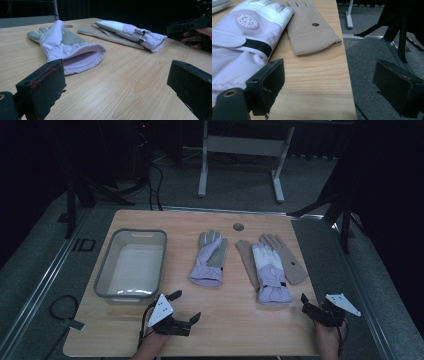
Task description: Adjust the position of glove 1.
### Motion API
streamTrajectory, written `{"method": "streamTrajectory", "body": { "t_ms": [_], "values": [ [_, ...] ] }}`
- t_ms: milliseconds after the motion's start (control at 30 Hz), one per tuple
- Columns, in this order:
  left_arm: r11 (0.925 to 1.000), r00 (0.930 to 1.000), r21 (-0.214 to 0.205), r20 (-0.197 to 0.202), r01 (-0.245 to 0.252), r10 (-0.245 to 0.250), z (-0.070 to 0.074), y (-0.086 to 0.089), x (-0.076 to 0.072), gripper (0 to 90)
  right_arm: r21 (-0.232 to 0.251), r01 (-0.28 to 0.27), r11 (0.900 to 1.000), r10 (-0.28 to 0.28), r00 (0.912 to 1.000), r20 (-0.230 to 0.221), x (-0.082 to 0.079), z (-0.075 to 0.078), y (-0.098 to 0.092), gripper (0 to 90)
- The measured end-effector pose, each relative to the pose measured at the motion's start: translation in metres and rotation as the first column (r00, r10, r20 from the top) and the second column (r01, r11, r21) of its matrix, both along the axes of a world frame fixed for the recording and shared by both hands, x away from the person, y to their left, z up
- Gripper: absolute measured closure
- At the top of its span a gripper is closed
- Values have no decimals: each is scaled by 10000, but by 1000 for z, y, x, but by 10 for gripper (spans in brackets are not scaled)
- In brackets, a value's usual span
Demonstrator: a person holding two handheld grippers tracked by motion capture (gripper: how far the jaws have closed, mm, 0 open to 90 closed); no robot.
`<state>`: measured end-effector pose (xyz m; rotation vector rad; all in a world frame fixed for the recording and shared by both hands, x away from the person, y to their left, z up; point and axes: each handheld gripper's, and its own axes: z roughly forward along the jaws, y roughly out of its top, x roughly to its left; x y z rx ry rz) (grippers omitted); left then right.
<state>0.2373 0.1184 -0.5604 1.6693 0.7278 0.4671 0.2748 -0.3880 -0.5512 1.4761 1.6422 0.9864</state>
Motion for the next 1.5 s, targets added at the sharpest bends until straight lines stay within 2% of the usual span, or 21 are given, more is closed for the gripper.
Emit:
{"method": "streamTrajectory", "body": {
  "t_ms": [67,200,367,433,500,567,633,700,867,1000,1133,1200,1300,1500],
  "values": [
    [10000,10000,-72,-6,-17,17,0,0,1,16,57,6,10000,-6,10000,-98,1,0,-1,105],
    [10000,10000,68,-74,-46,46,0,-1,3,16,46,-30,10000,32,9993,-365,3,1,-1,105],
    [9998,9998,154,-157,-87,89,1,-1,7,16,180,-223,9996,231,9986,-471,4,6,-6,105],
    [9999,9998,132,-172,-93,95,1,-1,8,16,496,-389,9980,441,9933,-1071,8,12,-8,133],
    [9998,9998,161,-166,-108,110,1,-1,8,16,979,-678,9929,814,9865,-1423,12,19,-11,140],
    [9998,9999,193,-143,-71,73,1,-2,8,16,973,-281,9949,420,9887,-1438,13,26,-10,155],
    [9998,9999,182,-121,-41,44,1,-2,8,16,1315,-224,9911,408,9895,-1389,15,33,-12,129],
    [9999,9999,159,-145,-57,59,1,-2,8,16,1397,3,9902,191,9904,-1372,18,40,-12,132],
    [9999,9999,69,-142,-90,91,0,-1,8,16,1523,-182,9882,378,9912,-1268,26,57,-10,129],
    [10000,9999,44,-145,-84,85,0,-1,8,16,1312,-562,9898,721,9901,-1200,36,74,1,125],
    [10000,9999,-11,-147,-90,89,0,0,8,16,1383,-559,9888,742,9886,-1313,46,89,14,110],
    [9999,9998,-106,-193,-68,66,0,0,9,16,1174,-557,9915,708,9892,-1281,51,96,23,110],
    [9998,9998,-202,-202,-47,43,0,0,8,16,751,-845,9936,931,9884,-1199,56,104,37,109],
    [9999,9999,-161,-118,-25,23,0,0,7,16,705,-1541,9855,1609,9816,-1027,67,116,66,109]
  ]
}}
